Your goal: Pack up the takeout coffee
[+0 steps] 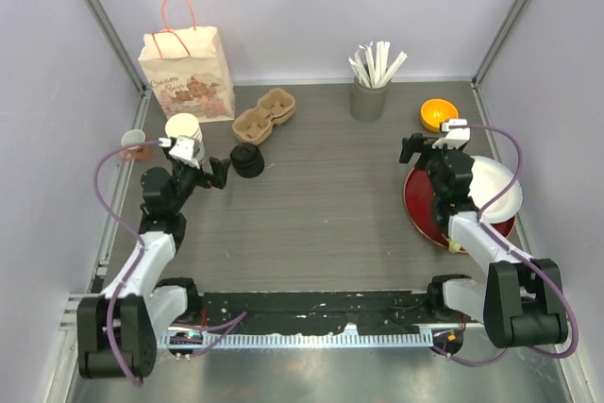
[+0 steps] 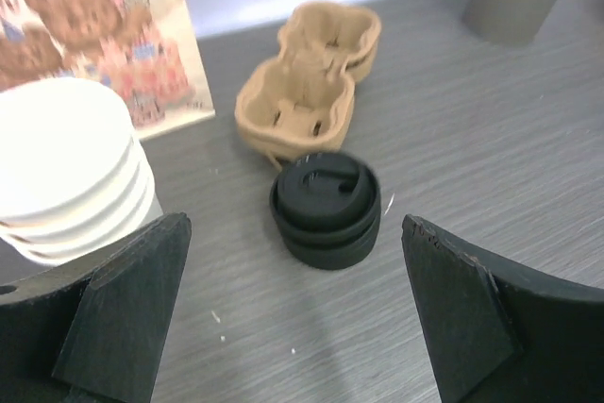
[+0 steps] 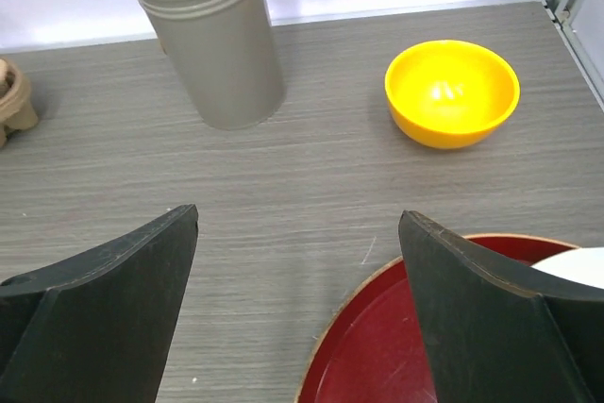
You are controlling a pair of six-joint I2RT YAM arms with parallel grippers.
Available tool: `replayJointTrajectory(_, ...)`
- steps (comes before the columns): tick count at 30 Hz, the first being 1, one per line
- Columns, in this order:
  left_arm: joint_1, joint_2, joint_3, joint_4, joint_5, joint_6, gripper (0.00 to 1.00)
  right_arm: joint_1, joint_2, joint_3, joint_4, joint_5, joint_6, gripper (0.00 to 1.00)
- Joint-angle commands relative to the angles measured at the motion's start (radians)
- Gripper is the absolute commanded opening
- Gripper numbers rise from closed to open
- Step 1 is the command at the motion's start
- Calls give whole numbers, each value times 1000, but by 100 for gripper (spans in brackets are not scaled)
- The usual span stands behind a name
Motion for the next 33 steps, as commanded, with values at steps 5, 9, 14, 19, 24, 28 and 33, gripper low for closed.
replayJointTrajectory(5,4,-170,480,-835,47,128,100,43,-69,261,-374,-75,46,93)
replayJointTrajectory(9,4,-76,771,-1244,-54,150,100,78,-61,370,-510,-65,72,93)
replayJointTrajectory(14,4,148,1082,-1625,-123,299,99,123,-55,403,-616,-82,105,89)
replayJointTrajectory(19,4,309,1266,-1778,-238,371,82,152,-59,386,-604,-85,117,89)
replayJointTrajectory(24,-22,527,1445,-1878,-283,466,67,157,-30,409,-601,-100,123,89)
replayJointTrajectory(28,-82,580,1448,-1769,-376,530,61,160,-27,414,-598,-91,144,89)
replayJointTrajectory(33,-100,664,1429,-1685,-450,618,60,163,-33,401,-593,-71,167,89)
